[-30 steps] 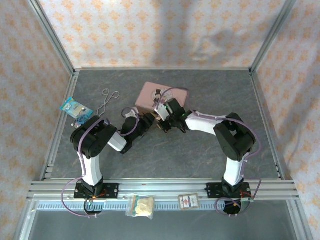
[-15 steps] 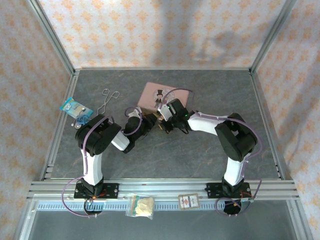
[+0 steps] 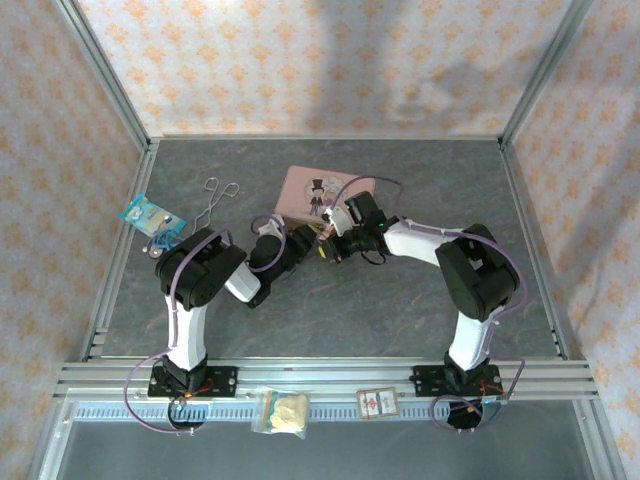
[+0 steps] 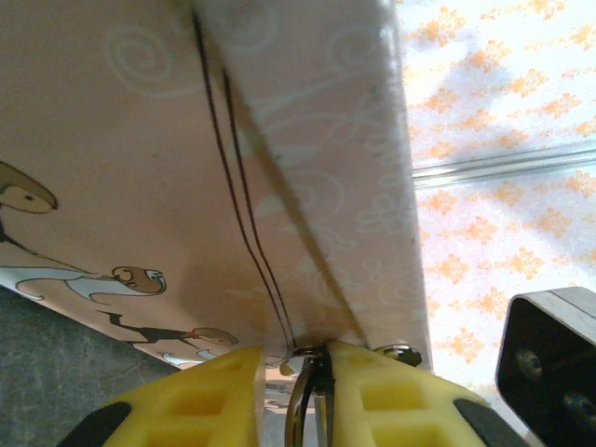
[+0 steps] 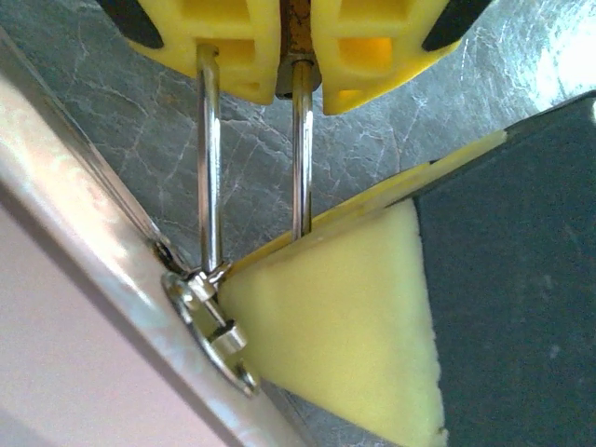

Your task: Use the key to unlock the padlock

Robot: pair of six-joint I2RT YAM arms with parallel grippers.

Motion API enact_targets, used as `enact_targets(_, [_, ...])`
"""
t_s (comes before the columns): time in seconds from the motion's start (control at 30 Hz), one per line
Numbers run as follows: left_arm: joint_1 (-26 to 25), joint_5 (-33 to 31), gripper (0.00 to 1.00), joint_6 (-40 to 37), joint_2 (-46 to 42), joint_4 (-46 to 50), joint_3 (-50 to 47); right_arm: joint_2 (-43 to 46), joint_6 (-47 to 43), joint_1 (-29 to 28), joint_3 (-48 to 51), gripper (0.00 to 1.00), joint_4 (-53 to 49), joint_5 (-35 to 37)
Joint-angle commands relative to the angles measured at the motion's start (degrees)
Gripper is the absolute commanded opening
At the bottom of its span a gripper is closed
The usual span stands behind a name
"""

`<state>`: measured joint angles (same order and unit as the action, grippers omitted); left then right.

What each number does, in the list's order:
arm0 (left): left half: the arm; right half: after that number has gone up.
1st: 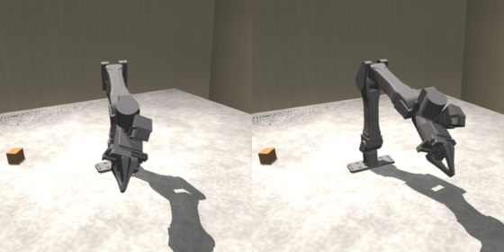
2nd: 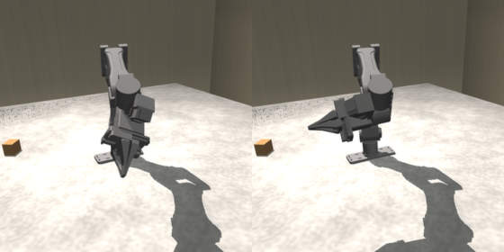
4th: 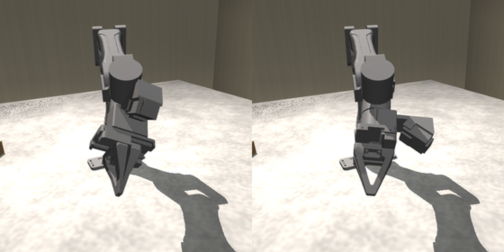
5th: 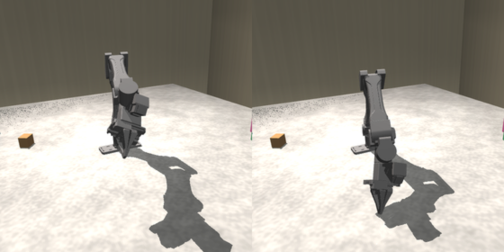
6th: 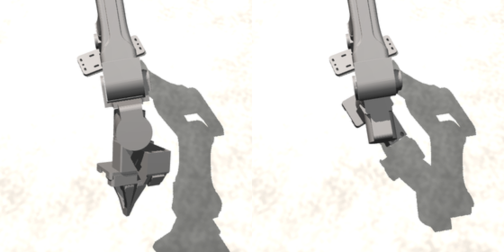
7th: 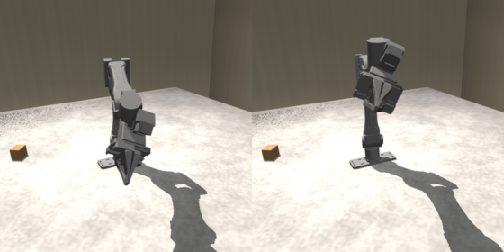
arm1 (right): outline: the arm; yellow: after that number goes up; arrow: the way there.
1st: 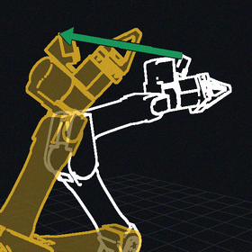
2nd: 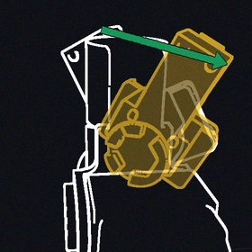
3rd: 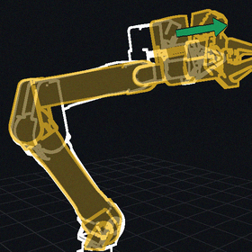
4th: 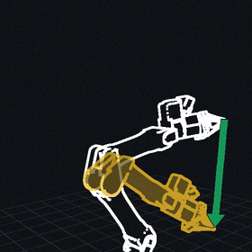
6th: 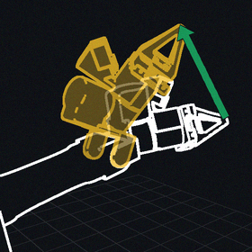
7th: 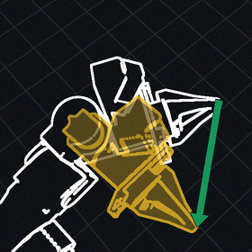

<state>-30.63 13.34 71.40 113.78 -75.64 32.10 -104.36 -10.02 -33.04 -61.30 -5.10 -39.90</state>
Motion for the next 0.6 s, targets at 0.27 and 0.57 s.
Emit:
enact_targets(0.27, [-0.4, -0.6, 0.0, -0.1, 2.2, 0.2, 1.7, 2.1, -0.5, -1.5, -2.1, 0.0, 2.5, -8.0])
enact_targets(0.57, [-0.3, -2.0, 0.0, -0.6, 2.3, 0.7, 1.1, 8.9, 4.6, -1.5, 1.2, 0.47, 3.6, 3.5])
